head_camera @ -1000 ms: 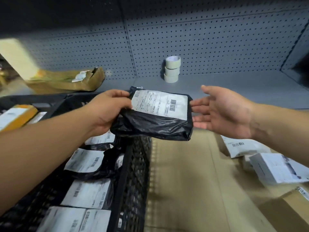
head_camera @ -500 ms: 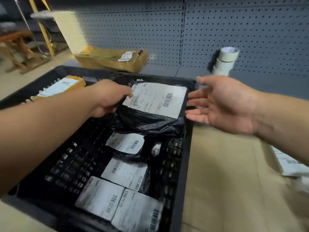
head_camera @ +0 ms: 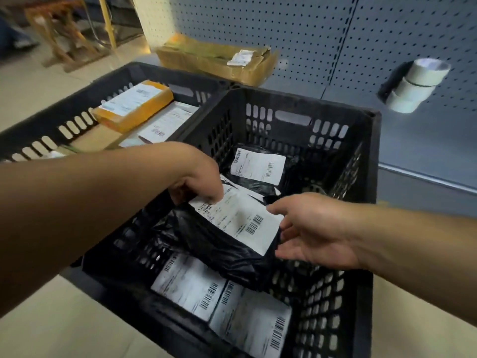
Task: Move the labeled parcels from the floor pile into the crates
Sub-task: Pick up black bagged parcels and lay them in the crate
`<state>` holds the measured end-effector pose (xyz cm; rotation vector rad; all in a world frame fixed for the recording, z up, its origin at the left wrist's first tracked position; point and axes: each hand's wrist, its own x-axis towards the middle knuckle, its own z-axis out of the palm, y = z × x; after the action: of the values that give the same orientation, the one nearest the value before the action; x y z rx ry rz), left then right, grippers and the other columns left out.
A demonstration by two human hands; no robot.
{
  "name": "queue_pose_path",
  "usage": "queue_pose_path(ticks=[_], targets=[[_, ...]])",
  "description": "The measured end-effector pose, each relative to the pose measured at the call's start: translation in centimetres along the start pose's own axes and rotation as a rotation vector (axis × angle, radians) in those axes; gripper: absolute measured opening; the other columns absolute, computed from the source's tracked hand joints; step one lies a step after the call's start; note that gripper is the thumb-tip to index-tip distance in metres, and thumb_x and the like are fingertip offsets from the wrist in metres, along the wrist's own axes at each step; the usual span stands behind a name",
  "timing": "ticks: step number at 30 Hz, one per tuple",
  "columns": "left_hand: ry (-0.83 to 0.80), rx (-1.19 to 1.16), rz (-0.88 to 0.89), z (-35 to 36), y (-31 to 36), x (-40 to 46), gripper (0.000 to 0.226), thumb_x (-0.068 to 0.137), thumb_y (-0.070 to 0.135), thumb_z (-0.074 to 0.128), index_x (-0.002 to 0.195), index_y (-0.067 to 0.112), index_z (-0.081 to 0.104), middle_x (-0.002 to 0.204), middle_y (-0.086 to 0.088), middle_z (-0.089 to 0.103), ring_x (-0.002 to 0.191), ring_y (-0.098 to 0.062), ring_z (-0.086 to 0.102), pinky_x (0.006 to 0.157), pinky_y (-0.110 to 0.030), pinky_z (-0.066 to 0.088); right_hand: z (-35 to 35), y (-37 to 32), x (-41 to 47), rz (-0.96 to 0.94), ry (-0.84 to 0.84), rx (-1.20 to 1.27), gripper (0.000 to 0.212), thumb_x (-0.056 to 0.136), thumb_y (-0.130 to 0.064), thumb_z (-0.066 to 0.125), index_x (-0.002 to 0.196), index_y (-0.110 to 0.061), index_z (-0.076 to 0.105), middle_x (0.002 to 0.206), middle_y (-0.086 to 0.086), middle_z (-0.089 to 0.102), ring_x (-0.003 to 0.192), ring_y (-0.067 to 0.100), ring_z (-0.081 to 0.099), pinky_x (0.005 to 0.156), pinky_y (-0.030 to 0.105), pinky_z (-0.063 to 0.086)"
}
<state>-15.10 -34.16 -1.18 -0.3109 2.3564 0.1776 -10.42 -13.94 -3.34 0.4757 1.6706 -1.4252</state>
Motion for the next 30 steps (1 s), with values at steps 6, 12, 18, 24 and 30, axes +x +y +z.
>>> queue_pose_path(ticks=[6, 12, 18, 24, 30], targets=[[-0.154, 0.001, -0.071, 3.6, -2.3, 2.1, 0.014, 0.090, 0.010, 0.062, 0.098, 0.001, 0.056, 0.115, -0.021, 0.054, 0.102, -0.041, 0.068, 0.083, -0.046, 0.062, 2.5, 1.5, 1.7, 0.046, 0.021, -0.108, 0.011, 0.100, -0.014, 0.055, 0.109, -0.012, 0.060, 0.103, 0.005, 0.067, 0.099, 0.024, 0.066, 0.086, 0.040, 0.057], [-0.281, 0.203, -0.108, 5.7, -2.6, 3.5, 0.031, 0.092, 0.012, 0.054, 0.116, -0.006, 0.044, 0.123, -0.032, 0.049, 0.092, -0.045, 0.074, 0.087, -0.042, 0.061, 5.6, 3.1, 3.2, 0.102, 0.069, -0.289, 0.006, 0.097, -0.011, 0.058, 0.092, -0.016, 0.058, 0.102, 0.003, 0.057, 0.090, 0.020, 0.059, 0.079, 0.033, 0.062], [-0.264, 0.449, 0.042, 6.3, -2.6, 5.3, 0.038, 0.095, 0.014, 0.052, 0.127, -0.006, 0.059, 0.112, -0.021, 0.067, 0.063, -0.027, 0.064, 0.077, -0.035, 0.057, 6.7, 3.9, 6.0, 0.093, 0.135, -0.377, 0.014, 0.100, -0.008, 0.047, 0.109, -0.009, 0.057, 0.097, 0.004, 0.053, 0.091, 0.018, 0.052, 0.098, 0.032, 0.051], [-0.135, 0.942, 0.210, 6.5, -1.7, 5.1, 0.030, 0.091, 0.000, 0.058, 0.117, 0.004, 0.072, 0.071, -0.002, 0.045, 0.064, -0.017, 0.048, 0.058, -0.026, 0.041, 7.3, 3.4, 7.1, 0.033, 0.089, -0.528, 0.018, 0.096, 0.000, 0.042, 0.105, -0.004, 0.057, 0.090, 0.011, 0.052, 0.075, 0.023, 0.047, 0.056, 0.021, 0.036], [-0.033, 0.697, 0.197, 7.2, -1.1, 6.1, 0.009, 0.097, 0.019, 0.063, 0.095, 0.011, 0.066, 0.067, 0.001, 0.058, 0.068, -0.018, 0.057, 0.068, -0.033, 0.052, 7.7, 2.8, 7.6, 0.000, 0.062, -0.616, 0.021, 0.082, 0.001, 0.051, 0.098, -0.007, 0.061, 0.092, 0.012, 0.051, 0.085, 0.026, 0.047, 0.057, 0.024, 0.033]])
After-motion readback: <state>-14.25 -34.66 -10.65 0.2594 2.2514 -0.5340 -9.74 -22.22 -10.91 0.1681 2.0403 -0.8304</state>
